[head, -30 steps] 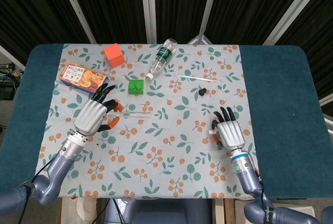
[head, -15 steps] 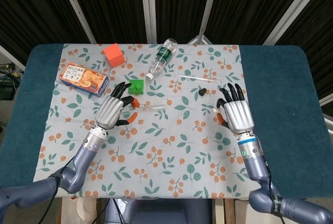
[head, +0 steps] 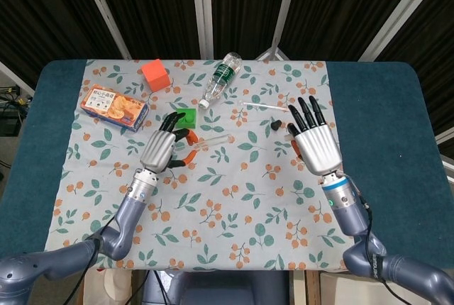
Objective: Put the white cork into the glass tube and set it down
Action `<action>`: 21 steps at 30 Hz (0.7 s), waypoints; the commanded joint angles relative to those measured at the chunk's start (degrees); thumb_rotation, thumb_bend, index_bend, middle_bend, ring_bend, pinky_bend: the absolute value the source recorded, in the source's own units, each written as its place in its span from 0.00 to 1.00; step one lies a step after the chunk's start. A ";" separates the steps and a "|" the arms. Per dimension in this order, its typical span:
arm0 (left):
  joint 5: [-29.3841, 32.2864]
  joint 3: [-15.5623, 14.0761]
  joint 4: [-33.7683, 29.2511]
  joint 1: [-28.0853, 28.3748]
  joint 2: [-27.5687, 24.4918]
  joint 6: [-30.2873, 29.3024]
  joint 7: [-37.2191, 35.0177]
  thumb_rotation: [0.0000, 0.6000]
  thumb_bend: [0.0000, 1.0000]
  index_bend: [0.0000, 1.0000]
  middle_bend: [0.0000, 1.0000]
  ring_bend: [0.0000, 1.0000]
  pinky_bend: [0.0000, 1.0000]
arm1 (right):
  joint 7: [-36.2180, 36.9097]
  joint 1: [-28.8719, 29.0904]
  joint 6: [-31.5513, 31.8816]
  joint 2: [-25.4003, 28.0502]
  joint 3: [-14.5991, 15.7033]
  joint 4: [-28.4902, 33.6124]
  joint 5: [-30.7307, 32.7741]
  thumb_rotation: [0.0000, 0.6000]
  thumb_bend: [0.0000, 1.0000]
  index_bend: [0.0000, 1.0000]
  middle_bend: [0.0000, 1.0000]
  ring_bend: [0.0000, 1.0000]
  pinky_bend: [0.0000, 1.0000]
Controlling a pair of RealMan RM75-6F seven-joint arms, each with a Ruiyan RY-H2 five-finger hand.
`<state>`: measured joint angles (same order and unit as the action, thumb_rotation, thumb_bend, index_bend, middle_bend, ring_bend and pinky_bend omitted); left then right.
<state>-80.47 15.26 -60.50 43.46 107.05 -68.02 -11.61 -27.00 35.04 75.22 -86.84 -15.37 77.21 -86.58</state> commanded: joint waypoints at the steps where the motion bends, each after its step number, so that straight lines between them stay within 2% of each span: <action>1: 0.47 0.09 0.30 0.26 -0.02 0.68 0.53 1.00 0.75 0.54 0.59 0.09 0.00 | -0.42 0.72 0.41 -0.81 0.12 -0.75 -0.81 1.00 0.44 0.56 0.21 0.03 0.02; 11: 2.48 0.56 -1.76 0.75 -0.88 2.77 4.16 1.00 0.75 0.54 0.59 0.09 0.00 | -2.61 4.63 1.34 -4.13 0.17 -6.09 -4.72 1.00 0.44 0.56 0.21 0.03 0.02; 21: 4.03 1.01 -4.36 0.86 0.06 2.62 7.80 1.00 0.75 0.54 0.59 0.09 0.00 | -4.20 6.10 2.63 -8.81 -0.15 -10.71 -4.23 1.00 0.44 0.56 0.21 0.03 0.02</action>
<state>-76.61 16.14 -64.68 44.27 106.97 -65.33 -4.01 -30.99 40.96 77.64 -95.26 -15.41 66.79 -91.01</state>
